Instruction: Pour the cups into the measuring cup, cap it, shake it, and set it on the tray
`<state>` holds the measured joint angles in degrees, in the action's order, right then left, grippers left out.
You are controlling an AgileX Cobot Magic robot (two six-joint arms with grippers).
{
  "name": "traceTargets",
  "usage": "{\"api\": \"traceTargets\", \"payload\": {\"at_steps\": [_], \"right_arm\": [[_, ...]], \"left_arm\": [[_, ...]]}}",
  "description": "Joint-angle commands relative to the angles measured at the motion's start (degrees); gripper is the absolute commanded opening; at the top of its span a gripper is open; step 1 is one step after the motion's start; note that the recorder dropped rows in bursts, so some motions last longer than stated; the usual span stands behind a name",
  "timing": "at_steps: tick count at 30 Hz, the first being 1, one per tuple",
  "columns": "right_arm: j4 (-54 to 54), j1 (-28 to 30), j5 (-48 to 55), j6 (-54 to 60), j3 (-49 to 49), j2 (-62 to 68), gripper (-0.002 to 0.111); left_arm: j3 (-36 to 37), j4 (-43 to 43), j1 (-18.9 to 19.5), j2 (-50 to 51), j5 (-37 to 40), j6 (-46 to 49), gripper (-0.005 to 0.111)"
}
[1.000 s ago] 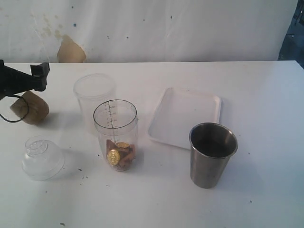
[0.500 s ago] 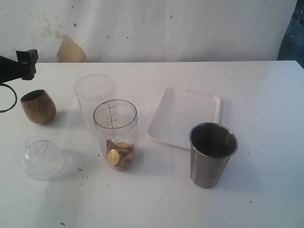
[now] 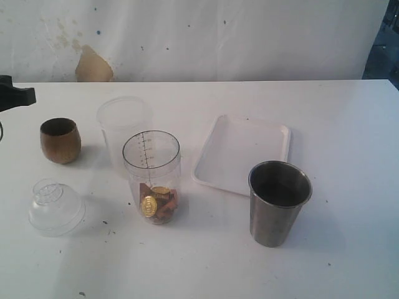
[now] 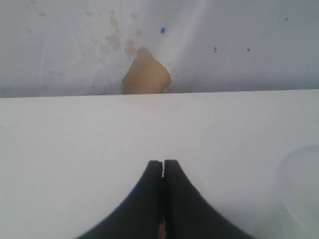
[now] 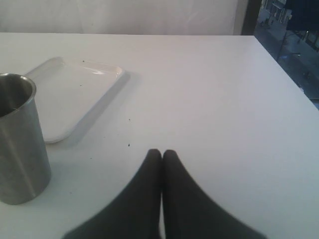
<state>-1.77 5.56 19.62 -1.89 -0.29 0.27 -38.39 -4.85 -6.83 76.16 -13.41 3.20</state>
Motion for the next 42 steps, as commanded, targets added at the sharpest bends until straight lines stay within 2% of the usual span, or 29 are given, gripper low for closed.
{"api": "traceTargets", "payload": {"at_steps": [1,5,14,22,26,31,42], "right_arm": [[-0.3,0.2,0.0,-0.3,0.3,-0.3,0.0],[-0.3,0.2,0.0,-0.3,0.3,-0.3,0.0],[-0.3,0.2,0.0,-0.3,0.3,-0.3,0.0],[-0.3,0.2,0.0,-0.3,0.3,-0.3,0.0],[-0.3,0.2,0.0,-0.3,0.3,-0.3,0.0],[-0.3,0.2,0.0,-0.3,0.3,-0.3,0.0],[-0.3,0.2,0.0,-0.3,0.3,-0.3,0.0]], "left_arm": [[-0.1,0.6,-1.2,-4.9,8.9,-1.3,0.0],[-0.6,0.2,-2.7,-10.0,20.0,-3.2,0.0],[0.2,-0.3,-3.2,-32.6,29.2,-1.9,0.0],[11.0,-2.7,-3.2,-54.8,23.7,-2.1,0.0],[12.9,-4.1,-3.2,-63.2,25.9,-3.2,0.0],[12.9,-4.1,-3.2,-67.5,25.0,-3.2,0.0],[12.9,-4.0,-3.2,-68.1,25.0,-3.2,0.0]]}}
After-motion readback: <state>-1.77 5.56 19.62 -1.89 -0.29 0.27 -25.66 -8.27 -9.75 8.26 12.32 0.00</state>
